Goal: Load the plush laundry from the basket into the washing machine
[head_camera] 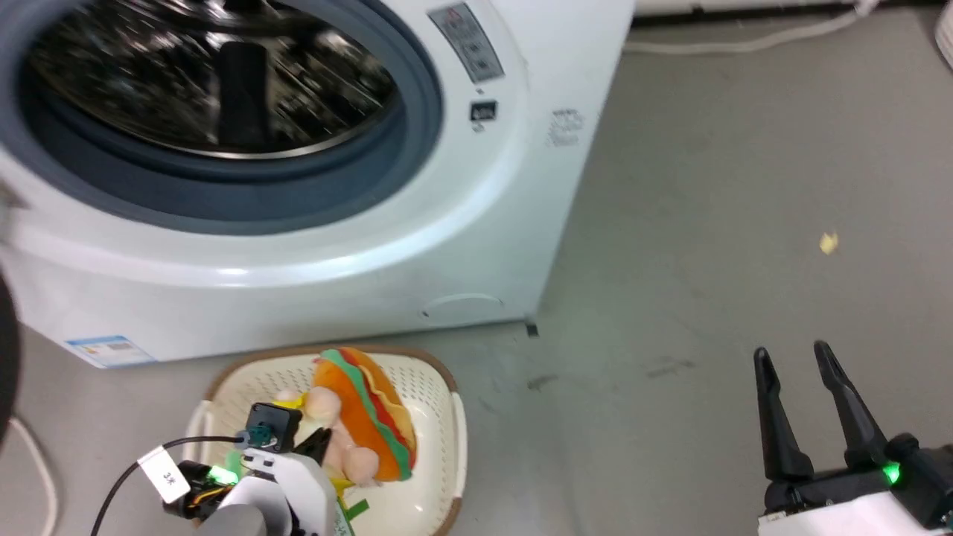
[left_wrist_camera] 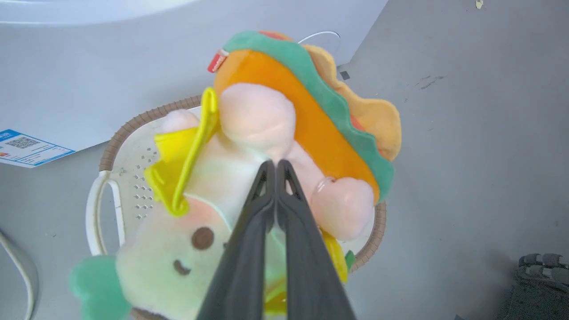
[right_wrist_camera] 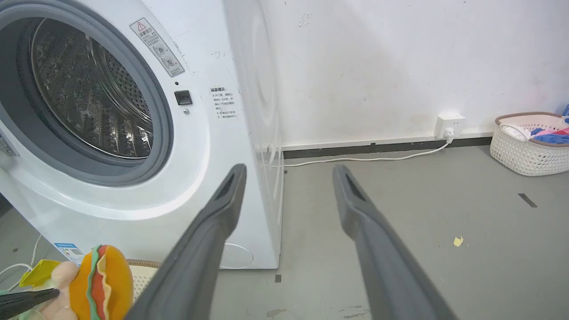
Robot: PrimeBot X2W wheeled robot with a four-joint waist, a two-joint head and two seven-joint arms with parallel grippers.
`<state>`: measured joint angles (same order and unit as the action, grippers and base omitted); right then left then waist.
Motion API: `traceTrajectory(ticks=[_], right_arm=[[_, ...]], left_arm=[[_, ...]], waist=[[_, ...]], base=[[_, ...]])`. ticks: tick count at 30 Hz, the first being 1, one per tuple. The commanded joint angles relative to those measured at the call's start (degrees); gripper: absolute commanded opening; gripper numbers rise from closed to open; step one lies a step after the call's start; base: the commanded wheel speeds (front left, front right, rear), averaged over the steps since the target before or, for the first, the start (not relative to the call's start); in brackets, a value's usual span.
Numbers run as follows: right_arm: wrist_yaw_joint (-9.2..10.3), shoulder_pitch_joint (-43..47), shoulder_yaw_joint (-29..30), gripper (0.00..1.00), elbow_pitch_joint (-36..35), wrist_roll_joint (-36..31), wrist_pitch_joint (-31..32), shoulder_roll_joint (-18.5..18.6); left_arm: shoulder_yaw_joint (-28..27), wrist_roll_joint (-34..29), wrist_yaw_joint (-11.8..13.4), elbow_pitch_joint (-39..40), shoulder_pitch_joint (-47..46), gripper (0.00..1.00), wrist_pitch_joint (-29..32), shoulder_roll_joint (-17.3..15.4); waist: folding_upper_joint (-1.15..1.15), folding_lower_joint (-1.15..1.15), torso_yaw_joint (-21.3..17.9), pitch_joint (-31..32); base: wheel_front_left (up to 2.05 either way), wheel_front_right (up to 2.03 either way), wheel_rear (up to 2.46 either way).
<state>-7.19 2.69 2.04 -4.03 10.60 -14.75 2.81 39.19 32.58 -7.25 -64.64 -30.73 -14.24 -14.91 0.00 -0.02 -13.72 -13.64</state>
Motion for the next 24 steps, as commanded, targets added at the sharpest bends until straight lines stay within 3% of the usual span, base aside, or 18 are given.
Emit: traceTrajectory(ticks=[1,14,20,24], right_arm=[[-0.3,1.0,0.4,1.0,0.3,-0.4,-0.2,0.1],[-0.3,4.8,1.7,1.0,0.8,-1.4,-0.2,0.1],[-0.3,5.0,1.5,1.0,0.1,-1.5,-0.2,0.1],[-0.3,4.3,0.9,1.0,-0.4,-1.4,-0.2,0.1]], left_arm=[[-0.4,0.4,-0.2,1.5,1.2,0.0,-0.6,0.3],[-10.8,-4.0,4.9,29.5,12.4,0.0,-0.7,-0.3],[-16.5,-5.9,6.1,41.0,14.0,0.0,-0.7,0.1],[-18.9,-6.3,6.3,44.5,12.9,0.0,-0.7,-0.1]], waist=[[0.0,0.02,3.0,3.9],[0.0,0.02,6.6,11.5],[0.0,0.02,6.4,10.7],[0.0,0.02,5.4,8.6]], base=[[0.0,0.0,0.0],[0.0,0.0,0.0],[0.0,0.0,0.0],[0.0,0.0,0.0]])
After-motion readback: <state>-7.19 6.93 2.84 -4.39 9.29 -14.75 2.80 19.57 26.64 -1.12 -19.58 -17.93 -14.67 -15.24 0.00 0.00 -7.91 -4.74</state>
